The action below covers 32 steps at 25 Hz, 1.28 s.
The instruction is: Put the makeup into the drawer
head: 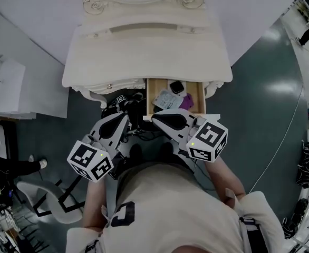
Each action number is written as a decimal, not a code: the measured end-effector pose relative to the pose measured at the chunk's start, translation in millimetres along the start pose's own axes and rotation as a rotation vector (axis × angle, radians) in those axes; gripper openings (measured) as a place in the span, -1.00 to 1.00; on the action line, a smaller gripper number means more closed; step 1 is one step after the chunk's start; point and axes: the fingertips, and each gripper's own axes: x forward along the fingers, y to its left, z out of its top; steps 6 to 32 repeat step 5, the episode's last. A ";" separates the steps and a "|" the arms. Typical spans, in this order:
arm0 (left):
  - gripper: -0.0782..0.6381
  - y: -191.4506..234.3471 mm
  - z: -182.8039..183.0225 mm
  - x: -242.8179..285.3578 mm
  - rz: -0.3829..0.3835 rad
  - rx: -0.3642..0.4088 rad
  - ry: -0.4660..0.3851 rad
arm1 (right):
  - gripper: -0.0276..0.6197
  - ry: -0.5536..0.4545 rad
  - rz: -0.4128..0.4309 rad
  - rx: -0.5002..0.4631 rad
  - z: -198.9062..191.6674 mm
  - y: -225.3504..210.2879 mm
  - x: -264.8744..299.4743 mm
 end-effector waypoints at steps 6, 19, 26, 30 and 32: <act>-0.62 -0.2 5.9 -22.0 -0.046 -0.005 -0.018 | -0.83 0.027 -0.016 -0.023 5.9 28.9 19.7; -0.62 -0.2 5.9 -22.0 -0.046 -0.005 -0.018 | -0.83 0.027 -0.016 -0.023 5.9 28.9 19.7; -0.62 -0.2 5.9 -22.0 -0.046 -0.005 -0.018 | -0.83 0.027 -0.016 -0.023 5.9 28.9 19.7; -0.62 -0.2 5.9 -22.0 -0.046 -0.005 -0.018 | -0.83 0.027 -0.016 -0.023 5.9 28.9 19.7; -0.62 -0.2 5.9 -22.0 -0.046 -0.005 -0.018 | -0.83 0.027 -0.016 -0.023 5.9 28.9 19.7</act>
